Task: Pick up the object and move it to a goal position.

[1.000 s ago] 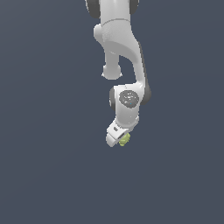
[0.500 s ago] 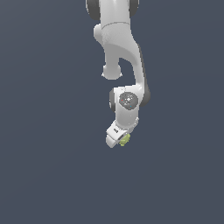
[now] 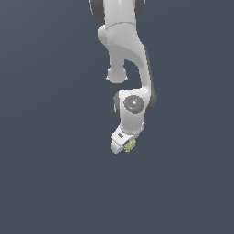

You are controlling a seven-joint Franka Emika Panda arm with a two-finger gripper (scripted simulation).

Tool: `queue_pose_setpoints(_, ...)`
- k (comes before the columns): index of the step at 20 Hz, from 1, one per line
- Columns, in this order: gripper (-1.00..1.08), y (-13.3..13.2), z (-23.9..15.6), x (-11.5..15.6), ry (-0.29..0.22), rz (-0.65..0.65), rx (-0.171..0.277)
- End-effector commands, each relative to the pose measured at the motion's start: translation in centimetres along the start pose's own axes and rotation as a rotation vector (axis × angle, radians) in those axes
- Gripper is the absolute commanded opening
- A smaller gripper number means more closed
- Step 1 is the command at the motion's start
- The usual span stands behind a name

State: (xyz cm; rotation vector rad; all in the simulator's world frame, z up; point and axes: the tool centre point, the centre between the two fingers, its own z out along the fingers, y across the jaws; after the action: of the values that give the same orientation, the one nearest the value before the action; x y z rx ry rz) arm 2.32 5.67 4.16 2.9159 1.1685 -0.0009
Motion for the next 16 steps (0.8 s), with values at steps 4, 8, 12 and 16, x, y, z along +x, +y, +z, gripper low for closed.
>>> queue_pose_setpoints(4, -1.0, -0.4, -0.9, -0.8, 0.0, 0.0, 0.0)
queue_pose_setpoints(8, -1.0, -1.0, -2.0, -2.0, 0.0, 0.0, -0.001)
queue_pose_setpoints(12, -1.0, -1.8, -3.7, -3.6, 0.0, 0.0, -0.001)
queue_pose_setpoints(16, -1.0, -2.8, -5.8, -5.7, -0.001, 0.0, -0.002)
